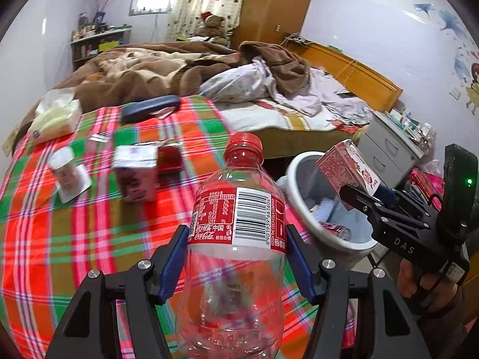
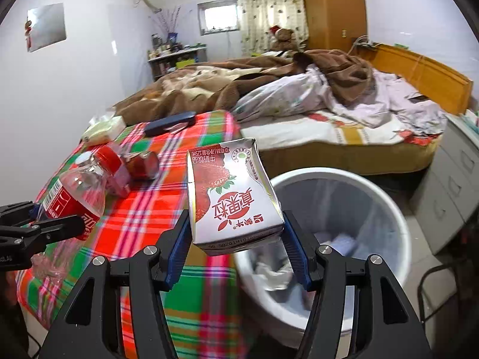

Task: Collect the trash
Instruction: 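Carry the juice carton and plastic bottle over the bin and release both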

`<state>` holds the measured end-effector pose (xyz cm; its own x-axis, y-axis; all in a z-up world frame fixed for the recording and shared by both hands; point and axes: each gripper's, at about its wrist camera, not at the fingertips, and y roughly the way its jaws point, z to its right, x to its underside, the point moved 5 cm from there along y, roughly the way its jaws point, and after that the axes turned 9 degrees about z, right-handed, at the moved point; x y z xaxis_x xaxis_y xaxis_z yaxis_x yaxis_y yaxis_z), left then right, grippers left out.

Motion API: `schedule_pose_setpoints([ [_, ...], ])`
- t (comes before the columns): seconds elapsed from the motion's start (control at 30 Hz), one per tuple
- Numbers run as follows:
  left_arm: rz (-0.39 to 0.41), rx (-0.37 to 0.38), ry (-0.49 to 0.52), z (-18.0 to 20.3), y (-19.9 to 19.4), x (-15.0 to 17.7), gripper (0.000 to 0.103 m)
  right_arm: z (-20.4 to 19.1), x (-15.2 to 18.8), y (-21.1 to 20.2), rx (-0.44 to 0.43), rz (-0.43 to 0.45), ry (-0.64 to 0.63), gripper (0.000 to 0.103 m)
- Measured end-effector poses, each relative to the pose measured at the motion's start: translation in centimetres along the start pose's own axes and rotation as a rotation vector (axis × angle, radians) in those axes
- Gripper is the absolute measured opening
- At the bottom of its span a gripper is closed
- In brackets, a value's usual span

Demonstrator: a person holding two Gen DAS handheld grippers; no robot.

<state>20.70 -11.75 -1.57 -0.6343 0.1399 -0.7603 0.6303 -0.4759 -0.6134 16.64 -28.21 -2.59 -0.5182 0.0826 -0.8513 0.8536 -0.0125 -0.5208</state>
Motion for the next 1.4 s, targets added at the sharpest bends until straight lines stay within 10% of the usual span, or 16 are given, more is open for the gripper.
schedule_pose_setpoints([
  [0.7, -0.048, 0.165, 0.091, 12.3, 7.8, -2.0, 0.063, 9.1, 1.6, -0.5, 0.175, -0.040, 0.067, 0.060],
  [1.4, -0.135, 0.205, 0.073, 14.8, 14.2, -1.3, 0.065, 11.4, 3.7, 1.7, 0.210, -0.165, 0.032, 0.061],
])
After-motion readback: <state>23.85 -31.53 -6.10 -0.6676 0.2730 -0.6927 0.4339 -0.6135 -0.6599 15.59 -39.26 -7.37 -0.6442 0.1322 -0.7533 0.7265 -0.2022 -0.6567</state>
